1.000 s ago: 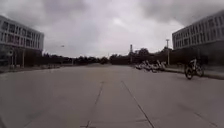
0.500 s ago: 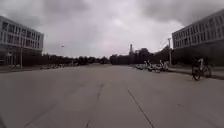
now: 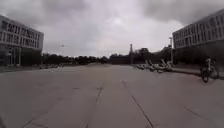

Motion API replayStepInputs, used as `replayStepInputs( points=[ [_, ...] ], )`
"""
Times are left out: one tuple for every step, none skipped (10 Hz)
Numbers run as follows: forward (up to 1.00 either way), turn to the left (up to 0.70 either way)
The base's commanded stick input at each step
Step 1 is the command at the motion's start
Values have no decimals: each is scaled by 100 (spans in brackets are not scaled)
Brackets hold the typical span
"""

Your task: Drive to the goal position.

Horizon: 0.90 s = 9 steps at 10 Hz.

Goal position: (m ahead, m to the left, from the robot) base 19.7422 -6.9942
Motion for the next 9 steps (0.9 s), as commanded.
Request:
replayStepInputs(
  points=[
    [85, -3],
    [85, -3],
    [85, -3],
    [85, -3],
    [85, -3],
    [85, -3],
    [85, -3],
    [85, -3],
    [85, -3]
  ],
)
